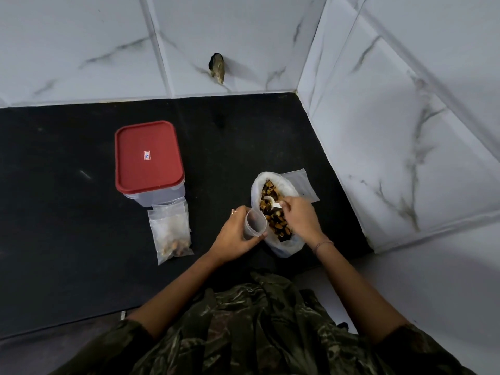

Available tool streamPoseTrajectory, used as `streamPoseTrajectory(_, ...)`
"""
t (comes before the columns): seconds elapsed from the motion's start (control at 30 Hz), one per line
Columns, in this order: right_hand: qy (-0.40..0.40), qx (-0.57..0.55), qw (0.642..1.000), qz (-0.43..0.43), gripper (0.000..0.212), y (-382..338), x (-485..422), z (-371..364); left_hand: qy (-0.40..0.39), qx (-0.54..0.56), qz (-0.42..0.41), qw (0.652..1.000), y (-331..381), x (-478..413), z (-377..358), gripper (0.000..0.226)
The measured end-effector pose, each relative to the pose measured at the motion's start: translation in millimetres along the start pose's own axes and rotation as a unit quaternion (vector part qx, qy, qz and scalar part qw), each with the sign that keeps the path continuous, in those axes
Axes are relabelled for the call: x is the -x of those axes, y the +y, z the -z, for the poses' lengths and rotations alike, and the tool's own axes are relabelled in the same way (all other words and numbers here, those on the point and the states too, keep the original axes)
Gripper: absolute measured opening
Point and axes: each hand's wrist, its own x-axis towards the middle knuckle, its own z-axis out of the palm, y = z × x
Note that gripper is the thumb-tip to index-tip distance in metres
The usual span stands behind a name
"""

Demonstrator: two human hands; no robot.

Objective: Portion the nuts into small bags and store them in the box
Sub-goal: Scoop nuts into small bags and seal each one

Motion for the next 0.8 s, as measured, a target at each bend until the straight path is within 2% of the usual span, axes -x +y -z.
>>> streamPoseTrajectory(0.07, 0.026, 0.091, 0.993, 0.075, 0.026, -8, 9, -3, -0.004, -0.006, -0.001, 1.0, 1, 0, 0, 0.045)
streamPoseTrajectory(0.13, 0.014, 0.07, 0.996, 0.054, 0.026, -11, 6, -2, -0.01, 0.0, -0.001, 1.0, 1, -1, 0, 0.045)
streamPoseTrajectory(0.23, -0.049, -0.091, 0.992, -0.078, 0.027, -4, -10, 6, -0.022, -0.001, -0.006, 1.0, 3, -1, 1, 0.047)
streamPoseTrajectory(0.33, -0.071, -0.272, 0.938, -0.203, 0.025, 4, -12, 2, -0.033, -0.01, -0.018, 0.999, 6, -2, 3, 0.047)
streamPoseTrajectory(0.43, -0.07, -0.371, 0.891, -0.252, 0.016, 7, -10, 0, -0.033, -0.007, -0.02, 0.999, 6, -1, 4, 0.046)
streamPoseTrajectory(0.63, -0.045, -0.427, 0.863, -0.266, 0.011, 10, -4, 6, -0.022, -0.002, -0.02, 1.0, 5, 1, 5, 0.046)
streamPoseTrajectory(0.8, -0.017, -0.467, 0.853, -0.233, 0.021, 15, 7, 16, 0.01, -0.041, -0.012, 0.999, 7, 3, 8, 0.04)
